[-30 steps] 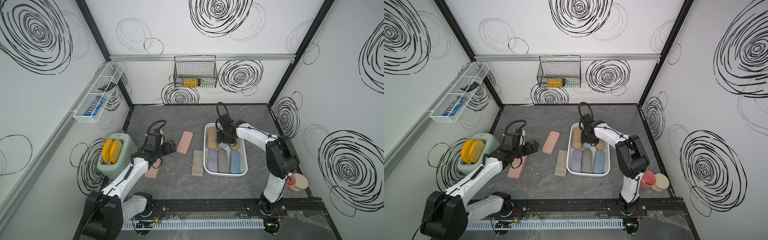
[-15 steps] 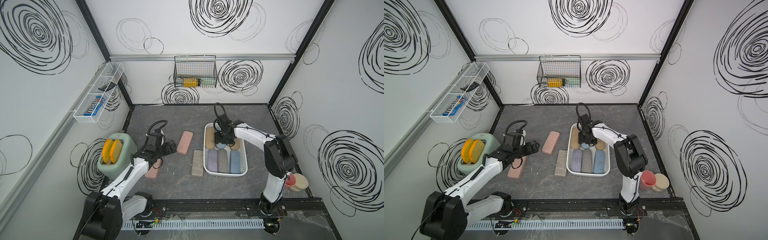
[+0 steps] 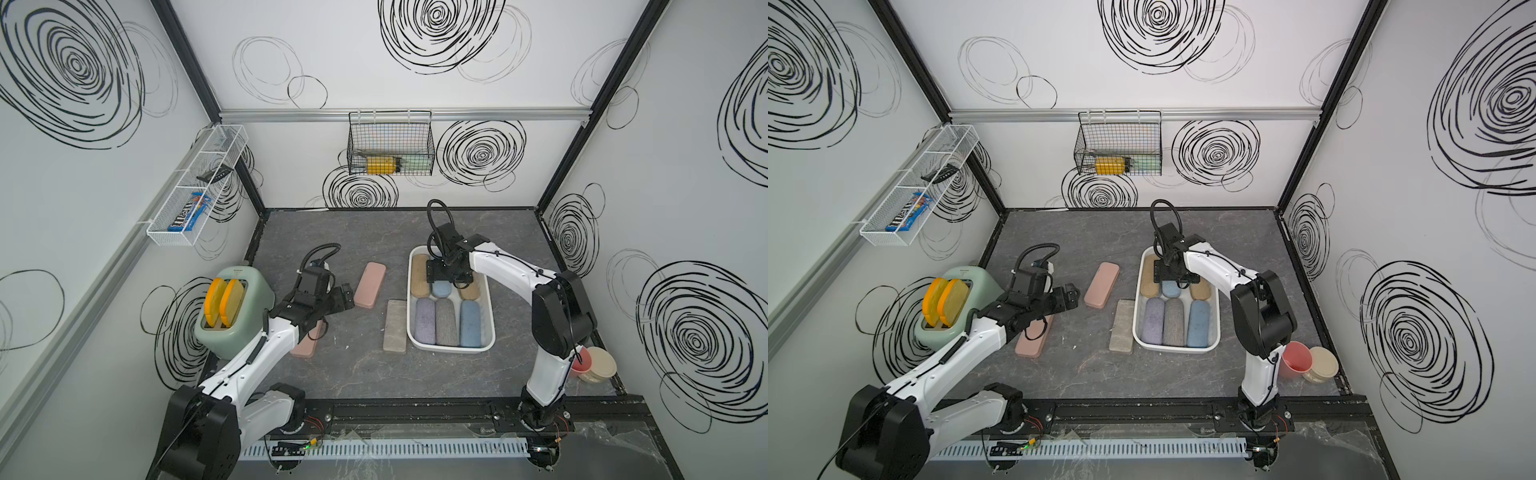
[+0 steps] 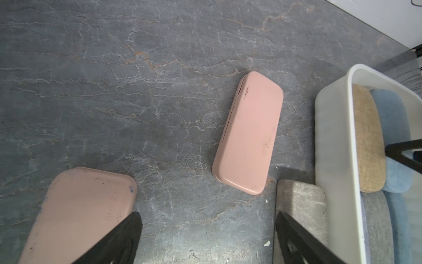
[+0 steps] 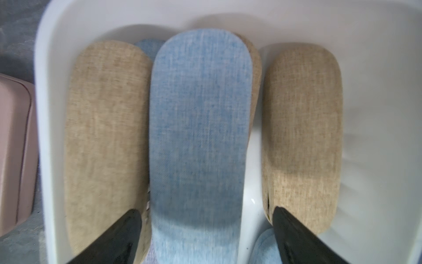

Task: Put the glasses cases into the storage boxes
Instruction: Place the glasses case in the storage box, then pick up the glasses case at the center of the board.

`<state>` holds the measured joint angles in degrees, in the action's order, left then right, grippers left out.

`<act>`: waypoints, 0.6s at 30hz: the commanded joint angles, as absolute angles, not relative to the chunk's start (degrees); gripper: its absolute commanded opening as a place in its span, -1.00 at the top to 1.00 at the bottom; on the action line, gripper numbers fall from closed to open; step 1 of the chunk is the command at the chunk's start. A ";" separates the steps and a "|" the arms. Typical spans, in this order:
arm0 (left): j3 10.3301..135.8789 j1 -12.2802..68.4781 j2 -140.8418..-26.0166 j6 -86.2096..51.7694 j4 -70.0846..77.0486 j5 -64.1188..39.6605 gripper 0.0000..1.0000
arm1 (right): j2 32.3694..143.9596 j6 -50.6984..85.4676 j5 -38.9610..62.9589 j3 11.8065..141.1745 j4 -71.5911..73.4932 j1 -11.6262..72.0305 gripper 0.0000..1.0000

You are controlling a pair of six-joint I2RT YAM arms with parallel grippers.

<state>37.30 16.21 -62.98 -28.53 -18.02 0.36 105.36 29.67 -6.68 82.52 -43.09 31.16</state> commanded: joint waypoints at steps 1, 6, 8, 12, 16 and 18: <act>38.97 18.40 -60.82 -29.23 -21.24 7.34 -0.92 | 100.83 31.03 -9.24 85.70 -46.49 33.13 -0.97; 38.89 18.82 -57.45 -32.65 -26.20 10.94 -0.91 | 95.56 35.75 -14.97 86.24 -50.56 34.67 -0.95; 38.75 18.73 -56.34 -33.76 -27.42 12.28 -0.91 | 94.08 38.50 -17.38 86.35 -52.59 35.73 -0.95; 38.59 13.83 -55.98 -36.23 -28.93 7.27 -0.91 | 89.94 41.43 -22.96 83.94 -53.51 38.44 -0.95; 36.48 7.23 -57.73 -36.60 -27.41 -1.17 -0.91 | 83.60 41.48 -19.97 77.60 -48.56 38.34 -0.95; 37.29 6.19 -59.13 -36.40 -27.76 -1.29 -0.91 | 80.11 39.99 -17.16 73.30 -44.22 38.32 -0.95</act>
<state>37.32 7.29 -57.78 -35.22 -27.31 2.55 83.77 39.42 -18.28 77.08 -47.64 38.39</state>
